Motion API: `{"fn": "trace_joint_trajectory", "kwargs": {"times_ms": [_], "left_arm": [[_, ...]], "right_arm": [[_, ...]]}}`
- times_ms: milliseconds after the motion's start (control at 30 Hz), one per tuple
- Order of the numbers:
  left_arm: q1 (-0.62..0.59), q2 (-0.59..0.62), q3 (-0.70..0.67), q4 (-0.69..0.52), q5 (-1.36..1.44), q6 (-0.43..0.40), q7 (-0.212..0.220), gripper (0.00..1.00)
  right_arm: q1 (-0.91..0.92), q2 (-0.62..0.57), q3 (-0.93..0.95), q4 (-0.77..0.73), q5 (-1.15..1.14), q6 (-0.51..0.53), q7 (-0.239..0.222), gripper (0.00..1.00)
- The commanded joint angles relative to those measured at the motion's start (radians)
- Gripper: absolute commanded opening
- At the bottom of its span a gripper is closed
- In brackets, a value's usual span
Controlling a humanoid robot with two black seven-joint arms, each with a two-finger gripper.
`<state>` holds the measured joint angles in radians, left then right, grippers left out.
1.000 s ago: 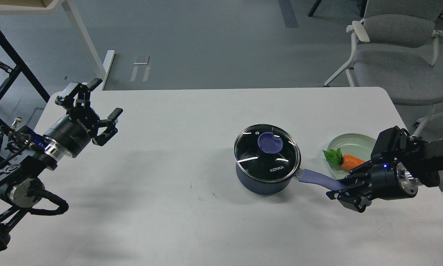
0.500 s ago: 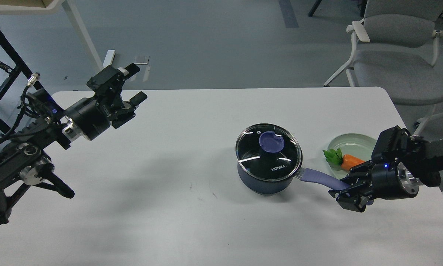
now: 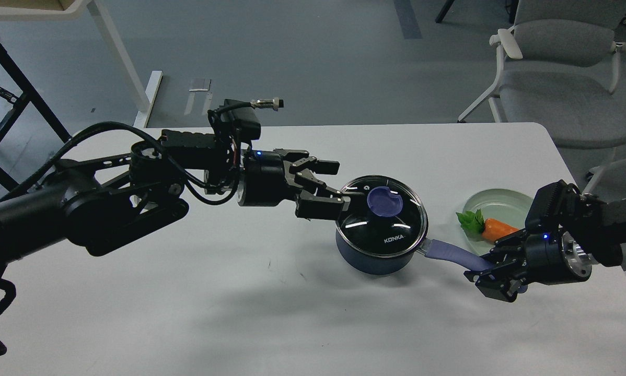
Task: Open pot lid
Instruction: 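Reach the left gripper over the saucepan to the purple lid knob, then close the left gripper on the purple lid knob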
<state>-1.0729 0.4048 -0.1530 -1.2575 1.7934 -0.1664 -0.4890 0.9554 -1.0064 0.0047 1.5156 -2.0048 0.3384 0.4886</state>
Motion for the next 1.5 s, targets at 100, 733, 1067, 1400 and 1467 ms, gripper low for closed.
{"fn": "trace_joint_trajectory", "kwargs": {"times_ms": [100, 733, 1067, 1400, 1467], "left_arm": [[-0.068, -0.156, 0.076, 0.179, 0.152, 0.105, 0.0, 0.99], [-0.064, -0.328, 0.145, 0.4, 0.215, 0.166, 0.0, 0.99], [-0.056, -0.36, 0.167, 0.452, 0.215, 0.185, 0.0, 0.99], [-0.052, -0.379, 0.202, 0.484, 0.213, 0.196, 0.003, 0.91], [-0.048, -0.385, 0.202, 0.49, 0.212, 0.197, 0.007, 0.91]], "right_arm": [[-0.001, 0.002, 0.0, 0.0, 0.0, -0.001, 0.0, 0.31], [0.0, 0.0, 0.0, 0.0, 0.001, -0.001, 0.0, 0.32], [-0.001, 0.0, 0.0, 0.002, 0.004, 0.001, 0.0, 0.32], [-0.001, 0.0, 0.0, 0.003, 0.006, -0.001, 0.0, 0.32], [-0.001, 0.0, 0.0, 0.003, 0.006, -0.001, 0.0, 0.32]]}}
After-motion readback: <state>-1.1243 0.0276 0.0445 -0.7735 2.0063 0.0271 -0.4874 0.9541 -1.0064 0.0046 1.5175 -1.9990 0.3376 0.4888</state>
